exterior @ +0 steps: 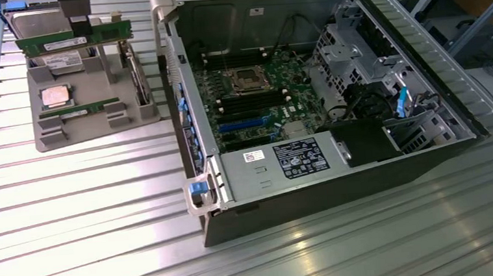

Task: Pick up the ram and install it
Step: 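Pick up the ram and move it above insertion slot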

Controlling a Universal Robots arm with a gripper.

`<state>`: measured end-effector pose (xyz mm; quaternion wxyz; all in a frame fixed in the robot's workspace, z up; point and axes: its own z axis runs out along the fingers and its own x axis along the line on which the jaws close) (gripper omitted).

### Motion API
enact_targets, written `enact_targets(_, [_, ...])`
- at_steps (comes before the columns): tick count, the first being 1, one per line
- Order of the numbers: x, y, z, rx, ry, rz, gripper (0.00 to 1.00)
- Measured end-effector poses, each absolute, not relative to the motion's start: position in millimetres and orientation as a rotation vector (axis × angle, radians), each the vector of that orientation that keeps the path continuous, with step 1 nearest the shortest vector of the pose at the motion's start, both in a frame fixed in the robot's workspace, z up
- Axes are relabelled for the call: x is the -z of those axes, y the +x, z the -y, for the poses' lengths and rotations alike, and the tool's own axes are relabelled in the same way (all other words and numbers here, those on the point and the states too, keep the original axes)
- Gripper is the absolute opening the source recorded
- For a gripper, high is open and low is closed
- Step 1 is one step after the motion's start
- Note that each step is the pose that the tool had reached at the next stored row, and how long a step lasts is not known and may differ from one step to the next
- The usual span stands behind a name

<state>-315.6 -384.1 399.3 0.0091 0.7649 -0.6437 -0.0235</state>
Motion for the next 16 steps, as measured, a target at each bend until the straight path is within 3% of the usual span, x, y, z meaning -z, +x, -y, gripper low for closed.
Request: enact_targets(16, [-399.3, -280.0, 384.1, 0.073, 2.389, 2.011, 0.13])
